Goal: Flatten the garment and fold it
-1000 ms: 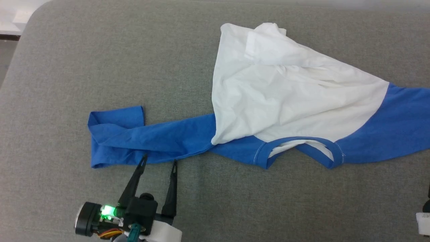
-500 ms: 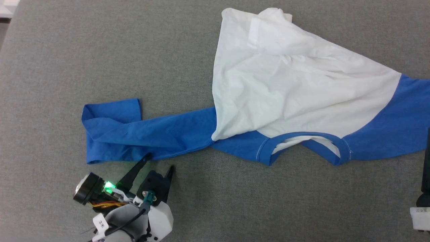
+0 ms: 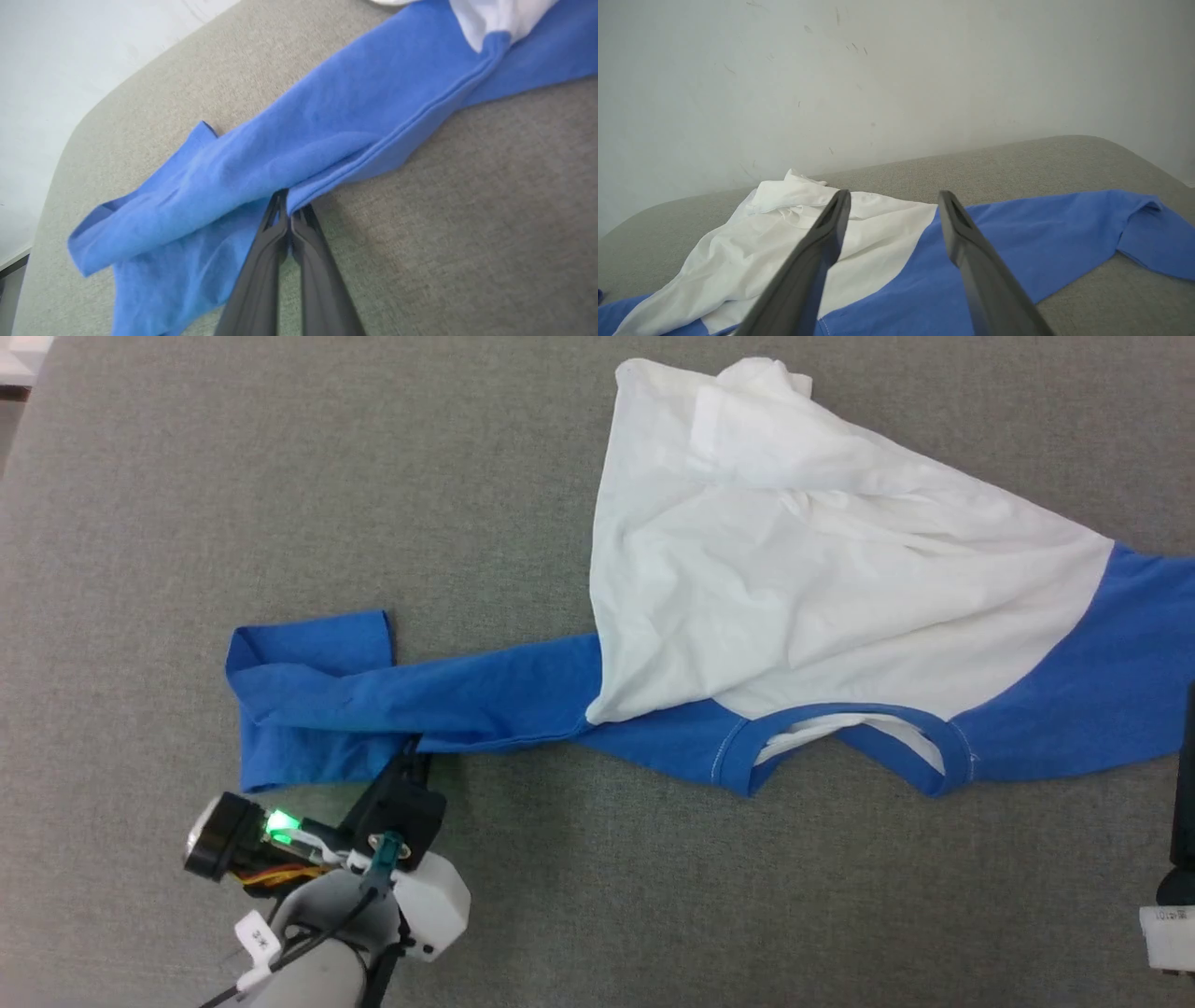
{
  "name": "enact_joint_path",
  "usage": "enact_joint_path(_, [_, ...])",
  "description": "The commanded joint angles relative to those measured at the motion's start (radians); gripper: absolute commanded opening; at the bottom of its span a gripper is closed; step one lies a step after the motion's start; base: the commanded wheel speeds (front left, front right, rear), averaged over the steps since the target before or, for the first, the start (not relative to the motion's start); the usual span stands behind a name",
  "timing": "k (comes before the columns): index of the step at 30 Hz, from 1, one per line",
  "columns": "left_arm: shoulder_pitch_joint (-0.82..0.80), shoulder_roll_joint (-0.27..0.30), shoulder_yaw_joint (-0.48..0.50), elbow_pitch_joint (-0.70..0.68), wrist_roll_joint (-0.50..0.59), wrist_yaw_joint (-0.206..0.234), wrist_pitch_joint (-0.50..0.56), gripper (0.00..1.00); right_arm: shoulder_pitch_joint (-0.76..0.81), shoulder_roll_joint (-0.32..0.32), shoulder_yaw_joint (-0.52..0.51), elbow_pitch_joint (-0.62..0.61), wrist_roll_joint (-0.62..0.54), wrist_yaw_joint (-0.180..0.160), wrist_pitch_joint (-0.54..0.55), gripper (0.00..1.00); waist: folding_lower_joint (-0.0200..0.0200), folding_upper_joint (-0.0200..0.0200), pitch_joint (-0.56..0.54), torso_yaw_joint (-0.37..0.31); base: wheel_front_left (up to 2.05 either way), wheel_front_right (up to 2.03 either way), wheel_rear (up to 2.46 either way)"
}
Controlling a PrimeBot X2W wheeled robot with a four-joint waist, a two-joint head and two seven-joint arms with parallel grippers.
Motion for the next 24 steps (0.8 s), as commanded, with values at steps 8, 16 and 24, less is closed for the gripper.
enact_joint_path(8, [-0.055,0.087,0.063,-0.299,-0.029,-0.026,0.108,0.00,0.007,0.003,-0.003,-0.018,0.003,-0.001,0.005,1.00,-0.0001,0.0000,0.020,-0.007,0.00,0.00,0.00])
enact_joint_path(16, [-0.300,0.073,0.113,-0.240,-0.117,-0.113,0.220,0.00,-0.029,-0.006,0.018,-0.017,0.008,-0.001,0.009,1.00,-0.0001,0.0000,0.098,-0.026,0.00,0.00,0.00])
enact_joint_path(24, [-0.407,0.014,0.140,0.077,-0.199,-0.119,0.296,0.22,-0.056,-0.025,0.035,0.020,0.024,-0.001,0.001,1.00,-0.0001,0.0000,0.131,-0.062,0.00,0.00,0.00])
